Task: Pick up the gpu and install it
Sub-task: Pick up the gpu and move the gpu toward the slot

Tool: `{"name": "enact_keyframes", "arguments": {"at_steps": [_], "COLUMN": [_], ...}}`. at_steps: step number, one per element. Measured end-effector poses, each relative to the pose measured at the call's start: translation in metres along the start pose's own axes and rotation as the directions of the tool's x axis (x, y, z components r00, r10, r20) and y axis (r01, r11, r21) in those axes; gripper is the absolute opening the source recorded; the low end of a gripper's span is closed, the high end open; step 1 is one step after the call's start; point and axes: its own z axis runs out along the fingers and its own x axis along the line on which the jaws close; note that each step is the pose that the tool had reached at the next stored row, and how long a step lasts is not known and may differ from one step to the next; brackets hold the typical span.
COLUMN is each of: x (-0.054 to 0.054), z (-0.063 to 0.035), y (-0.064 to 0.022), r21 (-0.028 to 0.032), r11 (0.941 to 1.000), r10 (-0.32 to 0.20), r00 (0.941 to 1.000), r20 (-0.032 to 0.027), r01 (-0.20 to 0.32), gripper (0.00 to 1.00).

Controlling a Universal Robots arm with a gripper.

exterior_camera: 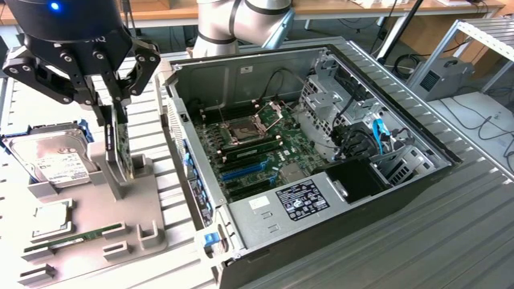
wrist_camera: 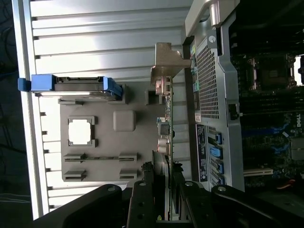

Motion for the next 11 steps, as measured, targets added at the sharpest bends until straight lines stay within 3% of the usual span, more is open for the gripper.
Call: {"name": "enact_keyframes", "arguments": {"at_steps": [11], "x": [-0.0001], "z": [-0.0053], "y": [0.0003], "r21": [0.0], "r11": [1.0], "r10": [0.0], "r00": [1.0], "r20": [0.0], "r01": [0.0], "gripper": [0.26]}}
